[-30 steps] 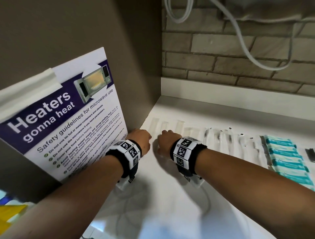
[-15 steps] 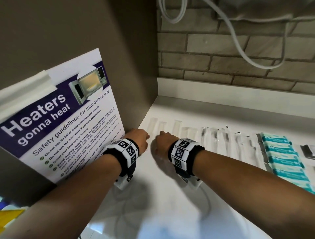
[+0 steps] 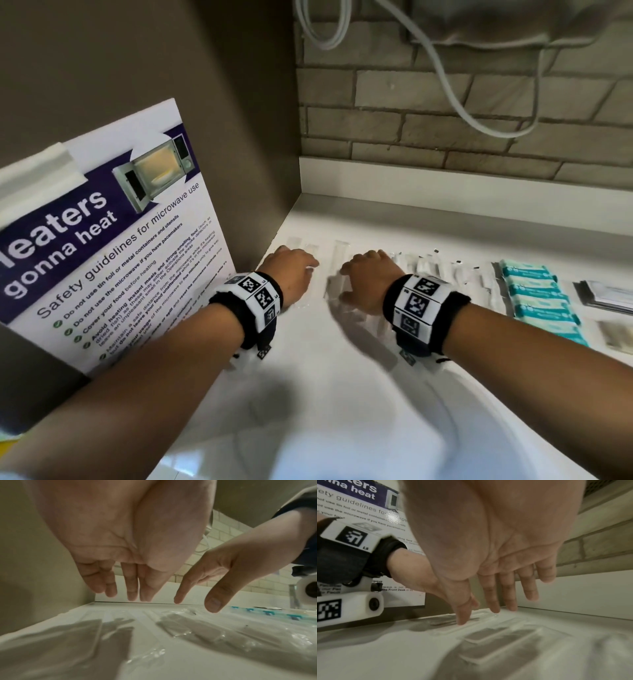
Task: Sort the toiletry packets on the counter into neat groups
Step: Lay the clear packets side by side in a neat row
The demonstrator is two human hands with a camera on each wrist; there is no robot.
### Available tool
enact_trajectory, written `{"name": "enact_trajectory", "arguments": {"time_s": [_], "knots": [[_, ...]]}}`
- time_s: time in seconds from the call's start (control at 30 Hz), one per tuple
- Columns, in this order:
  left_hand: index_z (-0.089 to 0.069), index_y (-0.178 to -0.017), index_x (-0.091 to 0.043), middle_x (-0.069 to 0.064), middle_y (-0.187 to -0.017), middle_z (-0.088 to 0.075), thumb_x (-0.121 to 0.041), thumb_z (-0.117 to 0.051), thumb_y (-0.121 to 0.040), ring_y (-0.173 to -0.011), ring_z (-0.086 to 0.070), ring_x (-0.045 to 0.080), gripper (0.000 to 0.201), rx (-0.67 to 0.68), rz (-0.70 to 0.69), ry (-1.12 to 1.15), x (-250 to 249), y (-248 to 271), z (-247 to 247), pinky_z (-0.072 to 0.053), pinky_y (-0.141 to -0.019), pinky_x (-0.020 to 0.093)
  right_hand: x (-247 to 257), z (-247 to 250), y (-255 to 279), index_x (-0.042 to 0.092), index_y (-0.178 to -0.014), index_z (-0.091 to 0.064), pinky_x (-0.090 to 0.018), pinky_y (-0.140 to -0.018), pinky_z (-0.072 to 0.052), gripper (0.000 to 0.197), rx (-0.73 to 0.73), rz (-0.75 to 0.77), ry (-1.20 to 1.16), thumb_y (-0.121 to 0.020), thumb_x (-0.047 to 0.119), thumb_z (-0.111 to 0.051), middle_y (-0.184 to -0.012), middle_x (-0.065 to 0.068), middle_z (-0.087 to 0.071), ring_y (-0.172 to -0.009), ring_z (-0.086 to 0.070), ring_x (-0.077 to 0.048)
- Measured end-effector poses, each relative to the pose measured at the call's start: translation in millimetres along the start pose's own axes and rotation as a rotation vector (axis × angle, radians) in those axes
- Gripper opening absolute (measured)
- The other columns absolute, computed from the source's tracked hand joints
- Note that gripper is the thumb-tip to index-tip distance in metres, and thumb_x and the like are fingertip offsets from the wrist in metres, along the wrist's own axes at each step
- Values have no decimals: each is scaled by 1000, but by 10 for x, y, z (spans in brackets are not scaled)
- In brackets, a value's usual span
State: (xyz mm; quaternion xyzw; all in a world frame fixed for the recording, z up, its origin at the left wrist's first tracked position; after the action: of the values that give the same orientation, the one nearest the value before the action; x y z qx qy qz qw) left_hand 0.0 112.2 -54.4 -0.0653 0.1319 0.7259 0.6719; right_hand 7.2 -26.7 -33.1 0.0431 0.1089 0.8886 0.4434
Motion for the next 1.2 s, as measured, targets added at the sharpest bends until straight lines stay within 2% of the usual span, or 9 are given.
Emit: {"name": "enact_trajectory", "arguments": {"time_s": [0.1,0.2,0.37,0.5,0.57,0.73,0.9,1.03,1.2], "knots": [[-56,-132,-28,-8,-144,-49,-26,-42,-97,-140,-29,24,37,110,-127,-118,-322,27,-113,-26,-113,39,-131,-131,59,18,-136,-50,-45,-117,-19,59,56,7,44,-89,54,-48,-139,-5,-52,-134,-39,-28],[-53,-132,-24,-8,-148,-44,-31,-39,-99,-144,-21,26,36,194,-145,-237,-436,79,-201,-21,-114,42,-120,-235,60,20,-128,-58,-44,-114,-22,53,85,65,16,-88,53,-47,-132,0,-58,-127,-45,-26],[-47,-140,-30,-12,-153,-37,-35,-44,-97,-146,-20,23,44,191,-144,-229,-340,162,-235,-14,-116,38,-94,-314,60,24,-127,-58,-43,-116,-21,47,150,100,13,-90,49,-45,-134,0,-56,-127,-45,-25],[-51,-137,-31,-14,-151,-38,-37,-46,-96,-145,-21,22,42,198,-143,-254,-299,220,-202,-12,-116,37,-85,-288,-23,24,-110,-68,-40,-115,-22,35,136,76,-46,-83,41,-53,-114,0,-67,-117,-54,-23],[-52,-136,-30,-13,-152,-38,-37,-45,-96,-145,-22,23,42,204,-153,-283,-306,242,-193,-13,-115,37,-93,-255,-39,22,-107,-70,-38,-115,-23,33,111,52,-84,-81,36,-54,-107,0,-70,-112,-59,-22],[-57,-129,-28,-13,-149,-43,-42,-47,-93,-141,-29,23,40,203,-158,-303,-301,247,-188,-17,-111,38,-93,-184,-9,15,-114,-67,-33,-106,-35,35,55,27,-112,-87,31,-53,-110,-6,-70,-111,-61,-24],[-64,-107,-25,-12,-136,-54,-41,-48,-90,-133,-39,24,28,131,-170,-271,-380,199,-131,-22,-107,39,-209,-140,-1,15,-127,-59,-37,-111,-30,48,17,2,-46,-88,42,-54,-124,-5,-64,-120,-54,-25],[-56,-131,-30,-15,-148,-43,-39,-49,-94,-143,-24,18,39,100,-205,-167,-623,111,-139,-13,-113,33,-316,-217,38,17,-129,-57,-40,-118,-19,57,79,-15,29,-85,53,-54,-127,-4,-61,-128,-47,-24],[-41,-145,-24,-7,-157,-30,-44,-46,-96,-147,-15,24,53,223,-218,-283,-705,70,-313,-10,-117,36,-269,-380,92,19,-125,-58,-43,-119,-17,52,98,27,59,-87,53,-45,-124,-2,-63,-124,-51,-24]]}}
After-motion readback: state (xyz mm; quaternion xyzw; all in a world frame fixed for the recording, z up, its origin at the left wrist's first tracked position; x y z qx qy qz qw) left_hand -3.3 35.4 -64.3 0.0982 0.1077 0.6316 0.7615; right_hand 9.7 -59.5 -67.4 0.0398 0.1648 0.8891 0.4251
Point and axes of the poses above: each hand's wrist, its own y-axis away from the middle knuckle, its own z-axis out of the back of the hand, x = y × z, the point moved 7 cm from there along -y, towards the middle knuckle
